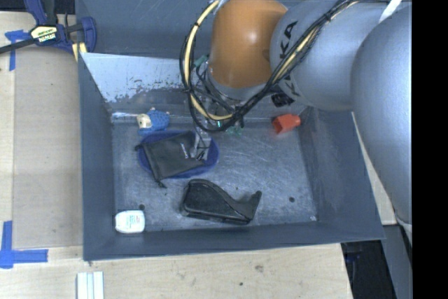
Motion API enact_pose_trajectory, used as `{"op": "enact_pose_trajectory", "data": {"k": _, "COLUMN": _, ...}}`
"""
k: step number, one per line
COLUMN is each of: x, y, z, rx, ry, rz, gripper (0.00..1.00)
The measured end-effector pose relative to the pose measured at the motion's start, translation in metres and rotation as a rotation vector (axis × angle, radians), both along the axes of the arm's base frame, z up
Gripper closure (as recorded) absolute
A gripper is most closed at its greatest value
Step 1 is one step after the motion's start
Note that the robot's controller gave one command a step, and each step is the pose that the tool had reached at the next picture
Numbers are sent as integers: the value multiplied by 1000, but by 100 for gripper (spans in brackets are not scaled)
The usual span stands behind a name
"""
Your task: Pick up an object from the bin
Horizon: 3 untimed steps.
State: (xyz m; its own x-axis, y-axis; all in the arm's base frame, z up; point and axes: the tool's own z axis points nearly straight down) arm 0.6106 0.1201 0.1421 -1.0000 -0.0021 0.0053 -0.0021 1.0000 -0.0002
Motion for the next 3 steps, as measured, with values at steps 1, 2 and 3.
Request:
{"op": "enact_pose_trajectory", "data": {"k": 1, "x": -23, "y": 24, "z": -72, "rx": -1, "ry": -6, "rz": -227, "gripper": 0}}
{"op": "enact_pose_trajectory", "data": {"k": 2, "x": -22, "y": 24, "z": -71, "rx": 0, "ry": -8, "rz": -228, "gripper": 0}}
{"op": "enact_pose_trajectory", "data": {"k": 3, "x": -21, "y": 24, "z": -70, "rx": 0, "ry": -8, "rz": -228, "gripper": 0}}
